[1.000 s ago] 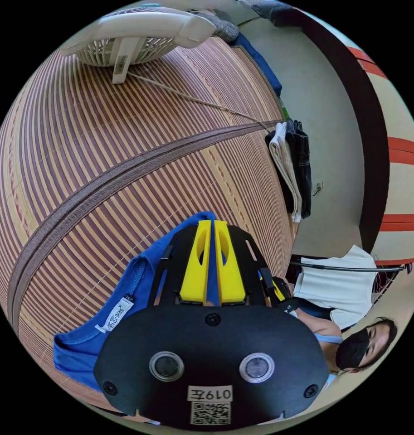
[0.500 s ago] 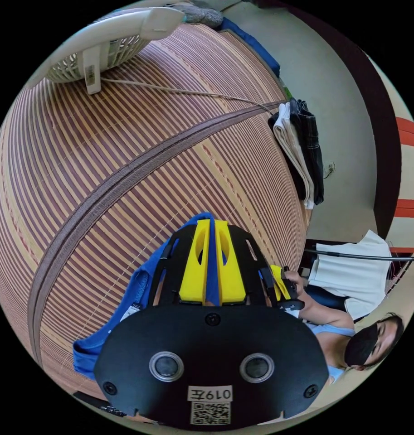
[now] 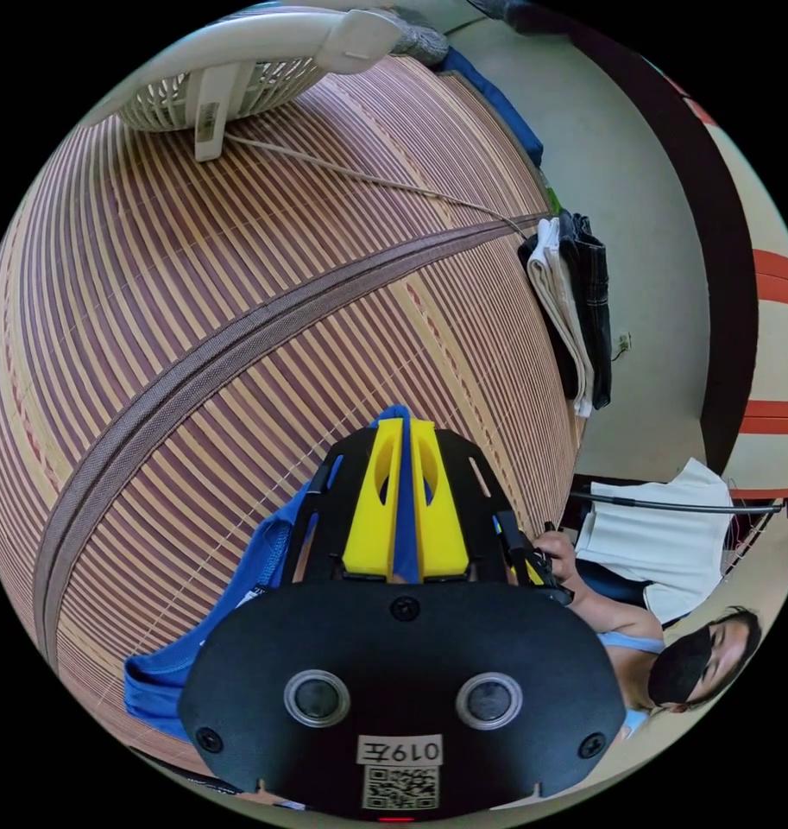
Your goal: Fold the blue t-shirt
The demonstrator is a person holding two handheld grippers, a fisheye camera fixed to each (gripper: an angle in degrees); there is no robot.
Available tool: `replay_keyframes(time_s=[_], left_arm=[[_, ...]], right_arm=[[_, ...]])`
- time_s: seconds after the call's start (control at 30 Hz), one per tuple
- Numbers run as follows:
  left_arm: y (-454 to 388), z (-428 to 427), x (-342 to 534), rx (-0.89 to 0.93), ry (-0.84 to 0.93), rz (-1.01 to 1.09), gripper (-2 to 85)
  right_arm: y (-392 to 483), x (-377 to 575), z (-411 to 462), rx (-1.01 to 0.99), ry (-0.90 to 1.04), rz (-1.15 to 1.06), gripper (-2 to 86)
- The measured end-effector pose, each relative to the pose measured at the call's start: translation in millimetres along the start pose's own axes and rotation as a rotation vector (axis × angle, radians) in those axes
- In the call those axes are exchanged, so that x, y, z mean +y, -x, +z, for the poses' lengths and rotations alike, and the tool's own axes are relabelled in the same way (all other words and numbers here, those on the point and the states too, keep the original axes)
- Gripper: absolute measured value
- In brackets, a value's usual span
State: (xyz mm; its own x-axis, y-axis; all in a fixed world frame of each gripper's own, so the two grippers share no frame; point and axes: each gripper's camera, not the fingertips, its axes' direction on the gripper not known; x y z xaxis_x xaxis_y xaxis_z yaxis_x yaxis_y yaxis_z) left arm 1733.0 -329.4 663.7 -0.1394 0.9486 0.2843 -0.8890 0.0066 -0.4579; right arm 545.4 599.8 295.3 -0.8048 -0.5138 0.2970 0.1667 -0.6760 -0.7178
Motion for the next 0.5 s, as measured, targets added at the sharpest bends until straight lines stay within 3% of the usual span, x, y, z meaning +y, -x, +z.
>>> replay_keyframes(time_s=[0.23,0.33,0.5], left_arm=[[-10,-16,20,-0.016,0.033,0.021,1.6],[-15,-26,34,-0.008,0.029,0.043,1.6],[-15,-50,65,0.001,-0.004,0.038,1.6]], right_arm=[[10,18,16,-0.032,0.033,-0.040,4.4],[2,32,26,-0.075,0.031,0.010,8.9],[-10,65,43,-0.170,-0.015,0.138,8.8]])
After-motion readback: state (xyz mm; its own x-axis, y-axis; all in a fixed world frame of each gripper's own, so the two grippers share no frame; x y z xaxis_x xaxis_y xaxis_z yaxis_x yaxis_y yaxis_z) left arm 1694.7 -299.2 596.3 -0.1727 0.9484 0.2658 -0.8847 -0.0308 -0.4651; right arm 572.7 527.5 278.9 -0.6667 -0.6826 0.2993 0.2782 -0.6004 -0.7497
